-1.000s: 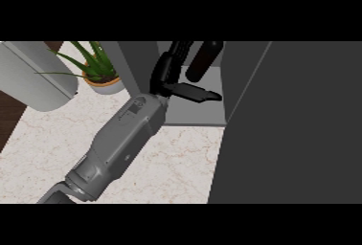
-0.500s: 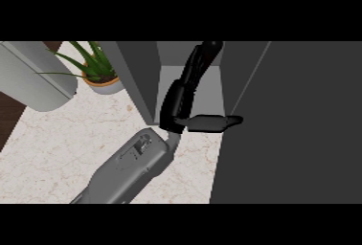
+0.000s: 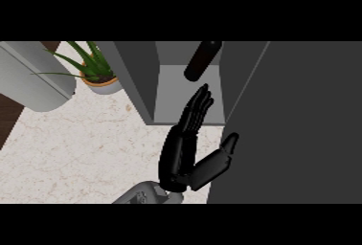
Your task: Pick up the wine, place it into the cabinet and close the cabinet
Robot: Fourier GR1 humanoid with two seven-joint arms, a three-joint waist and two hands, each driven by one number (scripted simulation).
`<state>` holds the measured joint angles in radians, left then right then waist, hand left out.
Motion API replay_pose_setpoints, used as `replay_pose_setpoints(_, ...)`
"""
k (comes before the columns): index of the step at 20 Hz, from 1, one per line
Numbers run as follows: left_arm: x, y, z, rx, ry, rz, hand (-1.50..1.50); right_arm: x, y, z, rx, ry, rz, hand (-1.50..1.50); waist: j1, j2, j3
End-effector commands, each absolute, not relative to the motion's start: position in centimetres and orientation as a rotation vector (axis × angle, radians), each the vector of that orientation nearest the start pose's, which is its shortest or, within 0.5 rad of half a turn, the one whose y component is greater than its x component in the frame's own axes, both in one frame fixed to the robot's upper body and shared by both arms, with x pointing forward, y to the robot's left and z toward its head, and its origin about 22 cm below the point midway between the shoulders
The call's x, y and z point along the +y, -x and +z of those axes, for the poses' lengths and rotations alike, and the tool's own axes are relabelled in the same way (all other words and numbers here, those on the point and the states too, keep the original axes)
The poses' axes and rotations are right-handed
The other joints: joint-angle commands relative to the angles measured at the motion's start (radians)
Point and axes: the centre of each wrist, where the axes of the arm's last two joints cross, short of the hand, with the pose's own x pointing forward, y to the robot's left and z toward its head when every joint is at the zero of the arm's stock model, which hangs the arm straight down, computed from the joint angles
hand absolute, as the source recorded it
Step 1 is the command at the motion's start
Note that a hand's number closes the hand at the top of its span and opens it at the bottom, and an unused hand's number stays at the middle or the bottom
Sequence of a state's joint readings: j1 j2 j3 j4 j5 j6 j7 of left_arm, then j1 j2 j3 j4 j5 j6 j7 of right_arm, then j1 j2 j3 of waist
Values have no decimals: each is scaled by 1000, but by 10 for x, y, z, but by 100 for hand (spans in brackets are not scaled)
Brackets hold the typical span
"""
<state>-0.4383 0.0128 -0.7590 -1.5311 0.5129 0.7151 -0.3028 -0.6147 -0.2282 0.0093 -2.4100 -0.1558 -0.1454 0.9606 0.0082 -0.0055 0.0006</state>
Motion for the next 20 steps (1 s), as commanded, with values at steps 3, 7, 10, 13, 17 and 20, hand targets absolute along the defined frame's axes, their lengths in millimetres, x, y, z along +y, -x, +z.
replay_pose_setpoints(3, 40, -180, 72, -1846, 540, 159, 150, -190, -175, 278, -1995, -187, 255, -150, 0, 3, -1)
replay_pose_setpoints(7, 82, -168, 77, -1795, 603, 54, 150, -193, -167, 287, -1976, -198, 270, -150, -3, 2, -1)
replay_pose_setpoints(10, 107, -148, 71, -1819, 616, 70, 150, -198, -149, 282, -1963, -227, 304, -150, -6, 1, -1)
replay_pose_setpoints(13, 126, -156, 68, -1835, 593, 52, 150, -181, -152, 284, -1920, -341, 480, 150, -3, 2, -2)
replay_pose_setpoints(17, 150, -127, 81, -1790, 655, -5, 150, -171, -166, 278, -1959, -369, 579, 150, 16, 3, -1)
replay_pose_setpoints(20, 172, -136, 80, -1827, 630, 12, 150, -160, -144, 273, -1857, -562, 596, 150, 8, -1, -2)
